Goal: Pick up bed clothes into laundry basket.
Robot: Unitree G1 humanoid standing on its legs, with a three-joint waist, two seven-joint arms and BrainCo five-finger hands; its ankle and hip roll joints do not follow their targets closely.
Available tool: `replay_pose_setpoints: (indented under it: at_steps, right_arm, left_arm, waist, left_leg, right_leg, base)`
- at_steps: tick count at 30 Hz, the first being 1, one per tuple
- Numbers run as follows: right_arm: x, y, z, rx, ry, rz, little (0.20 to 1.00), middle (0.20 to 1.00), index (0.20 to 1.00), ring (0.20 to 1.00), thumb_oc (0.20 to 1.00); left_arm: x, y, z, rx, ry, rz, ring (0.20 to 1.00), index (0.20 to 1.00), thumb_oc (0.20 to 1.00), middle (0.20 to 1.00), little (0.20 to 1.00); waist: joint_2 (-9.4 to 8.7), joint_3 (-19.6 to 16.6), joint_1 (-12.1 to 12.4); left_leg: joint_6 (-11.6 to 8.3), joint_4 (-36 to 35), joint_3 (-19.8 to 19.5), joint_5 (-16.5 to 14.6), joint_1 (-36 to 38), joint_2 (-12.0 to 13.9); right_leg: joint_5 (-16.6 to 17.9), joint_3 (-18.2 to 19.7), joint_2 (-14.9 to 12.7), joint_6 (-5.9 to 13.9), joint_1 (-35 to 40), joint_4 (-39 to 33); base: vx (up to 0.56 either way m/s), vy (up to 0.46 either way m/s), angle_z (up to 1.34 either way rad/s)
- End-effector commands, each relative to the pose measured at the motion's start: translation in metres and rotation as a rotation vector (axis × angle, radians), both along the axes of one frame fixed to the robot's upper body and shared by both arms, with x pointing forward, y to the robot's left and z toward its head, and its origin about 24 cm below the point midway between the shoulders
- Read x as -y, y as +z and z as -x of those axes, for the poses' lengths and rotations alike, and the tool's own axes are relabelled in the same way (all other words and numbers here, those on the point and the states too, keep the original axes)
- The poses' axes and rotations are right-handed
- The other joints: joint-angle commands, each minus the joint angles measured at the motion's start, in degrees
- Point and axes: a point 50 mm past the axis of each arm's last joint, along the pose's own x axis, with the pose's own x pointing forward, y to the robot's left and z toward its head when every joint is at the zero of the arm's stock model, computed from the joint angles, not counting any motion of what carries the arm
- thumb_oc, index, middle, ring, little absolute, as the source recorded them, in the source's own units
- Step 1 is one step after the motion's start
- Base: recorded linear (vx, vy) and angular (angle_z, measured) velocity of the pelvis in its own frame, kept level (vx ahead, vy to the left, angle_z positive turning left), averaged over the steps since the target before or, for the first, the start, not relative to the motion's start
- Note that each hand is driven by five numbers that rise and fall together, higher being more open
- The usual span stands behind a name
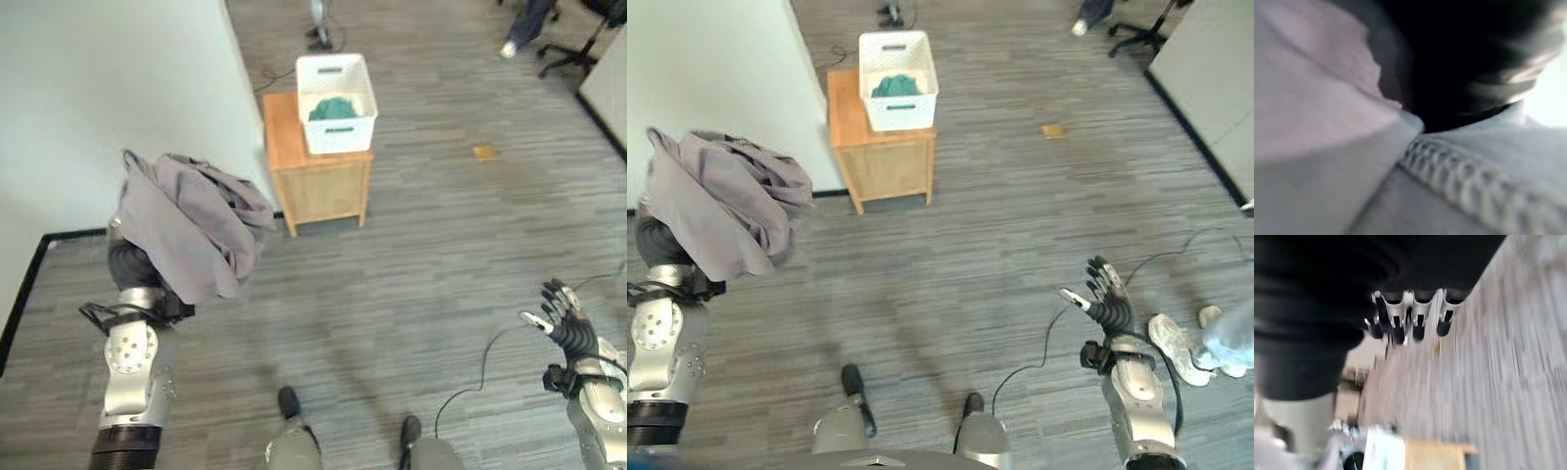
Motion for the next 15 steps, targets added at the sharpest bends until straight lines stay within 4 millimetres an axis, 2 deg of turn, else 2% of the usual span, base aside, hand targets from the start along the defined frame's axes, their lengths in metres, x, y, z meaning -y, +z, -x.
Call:
replay_pose_setpoints:
  at_steps: [1,3,4,5,6,9,10,12,15]
  right_arm:
    - [-0.002,0.047,-0.03,0.212,0.044,0.048,1.0,1.0,1.0,1.0,1.0]
    - [-0.005,0.048,-0.033,0.212,0.06,0.051,1.0,1.0,1.0,1.0,1.0]
    - [-0.013,0.052,-0.04,0.218,0.109,0.063,1.0,1.0,1.0,1.0,1.0]
    - [-0.013,0.052,-0.04,0.219,0.109,0.063,1.0,1.0,1.0,1.0,1.0]
    - [-0.023,0.056,-0.047,0.236,0.153,0.054,1.0,1.0,1.0,1.0,1.0]
    - [-0.028,0.055,-0.051,0.241,0.169,0.042,1.0,1.0,1.0,1.0,1.0]
    - [-0.032,0.056,-0.054,0.247,0.182,0.039,1.0,1.0,1.0,1.0,1.0]
    - [-0.038,0.051,-0.058,0.22,0.188,0.042,1.0,1.0,1.0,1.0,1.0]
    - [-0.043,0.051,-0.061,0.228,0.199,0.02,1.0,1.0,1.0,1.0,1.0]
  left_arm:
    - [0.012,0.039,-0.01,0.19,-0.08,-0.016,0.2,0.2,0.2,0.2,0.2]
    - [0.014,0.035,-0.011,0.172,-0.09,-0.022,0.2,0.2,0.2,0.2,0.2]
    - [0.018,0.03,-0.013,0.149,-0.107,-0.022,0.2,0.2,0.2,0.2,0.2]
    - [0.018,0.03,-0.013,0.15,-0.107,-0.022,0.2,0.2,0.2,0.2,0.2]
    - [0.023,0.026,-0.016,0.134,-0.126,-0.02,0.2,0.2,0.2,0.2,0.2]
    - [0.027,0.028,-0.018,0.14,-0.14,-0.026,0.2,0.2,0.2,0.2,0.2]
    - [0.029,0.03,-0.018,0.148,-0.145,-0.029,0.2,0.2,0.2,0.2,0.2]
    - [0.029,0.031,-0.018,0.153,-0.137,-0.038,0.2,0.2,0.2,0.2,0.2]
    - [0.026,0.03,-0.017,0.147,-0.117,-0.043,0.2,0.2,0.2,0.2,0.2]
  waist:
    - [-0.35,3.2,0.7]
    - [-0.66,2.8,1.3]
    - [-0.46,2.4,2.3]
    - [-0.51,2.3,2.4]
    - [0.0,1.7,3.4]
    - [0.42,1.4,4.0]
    - [0.5,1.5,4.0]
    - [0.45,0.3,4.1]
    - [0.18,0.2,4.6]
  left_leg:
    - [1.23,12.1,-2.7,-12.2,-4.3,-7.0]
    - [1.52,11.2,-1.4,-12.1,-5.6,-8.2]
    - [2.24,7.2,0.7,-12.3,-6.8,-11.4]
    - [2.31,6.7,0.9,-11.9,-6.8,-11.5]
    - [2.12,2.0,2.0,-9.6,-7.7,-13.2]
    - [2.25,-2.6,3.3,-7.9,-6.6,-14.1]
    - [2.49,-3.3,3.1,-8.1,-5.7,-14.4]
    - [4.27,-5.0,3.8,-9.4,-3.7,-15.2]
    - [4.8,-3.5,4.5,-10.3,-3.9,-15.0]
  right_leg:
    - [3.6,-0.6,2.3,-0.28,4.3,-7.7]
    - [3.8,-0.1,2.3,-0.27,4.7,-8.3]
    - [4.0,0.7,3.2,-0.07,5.4,-9.1]
    - [4.2,0.8,3.2,-0.07,5.2,-9.1]
    - [4.5,1.7,4.7,0.1,5.9,-10.3]
    - [4.6,2.2,5.5,0.49,7.0,-11.6]
    - [4.5,2.5,5.7,0.57,7.6,-12.1]
    - [3.7,2.9,5.7,0.83,8.7,-12.5]
    - [2.3,2.6,5.1,0.51,8.7,-11.4]
  base:
    - [0.08,-0.083,-0.39]
    - [0.17,-0.062,-0.07]
    - [0.17,-0.025,-0.18]
    - [0.23,-0.019,-0.43]
    - [0.16,-0.006,-0.68]
    - [0.14,0.019,-0.54]
    - [0.07,0.055,-0.4]
    - [0.2,0.128,-0.38]
    - [0.14,0.088,-0.04]
